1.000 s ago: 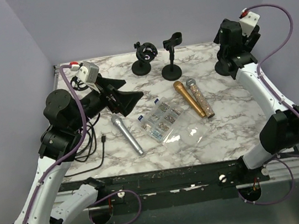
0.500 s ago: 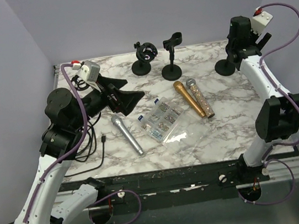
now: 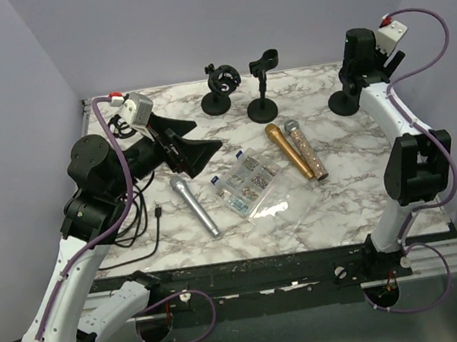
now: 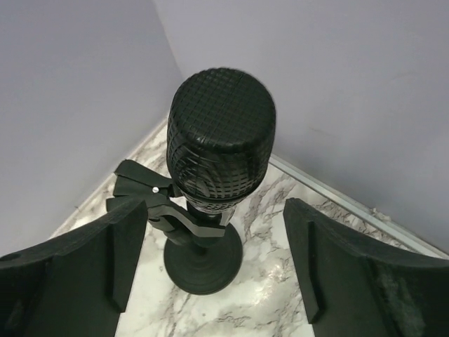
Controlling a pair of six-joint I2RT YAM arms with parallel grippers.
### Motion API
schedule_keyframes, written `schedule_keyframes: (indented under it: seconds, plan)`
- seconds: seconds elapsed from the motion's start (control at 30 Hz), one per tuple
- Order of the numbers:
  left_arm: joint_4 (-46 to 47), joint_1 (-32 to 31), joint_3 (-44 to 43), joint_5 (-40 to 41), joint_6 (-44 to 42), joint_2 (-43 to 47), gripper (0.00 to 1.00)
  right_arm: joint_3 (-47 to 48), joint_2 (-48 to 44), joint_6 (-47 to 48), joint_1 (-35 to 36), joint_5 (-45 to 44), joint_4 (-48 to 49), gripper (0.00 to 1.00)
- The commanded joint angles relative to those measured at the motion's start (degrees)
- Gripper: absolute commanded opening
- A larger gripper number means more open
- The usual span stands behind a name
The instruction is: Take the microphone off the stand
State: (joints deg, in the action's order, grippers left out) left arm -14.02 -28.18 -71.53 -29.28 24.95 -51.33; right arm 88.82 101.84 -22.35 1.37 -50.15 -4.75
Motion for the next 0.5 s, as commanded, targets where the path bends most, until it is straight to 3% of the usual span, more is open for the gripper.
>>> schedule_keyframes:
  seconds: [0.0, 0.37, 0.47]
  plan:
    - [1.35, 0.15, 0.77, -1.59, 0.10, 0.02, 0.99, 0.84, 3.27, 1.65, -0.43, -2.35, 4.20, 0.80]
    - [0.85, 0.07, 0.45, -2.12, -0.58, -1.11, 0.98, -0.16, 5.36, 5.26, -0.49, -3.29, 8.68, 0.59]
    - [0.44, -0.09, 0.36, -1.91, -1.18, -1.23, 0.99, -1.45, 4.89, 5.75, -0.44, -2.55, 9.49, 0.49]
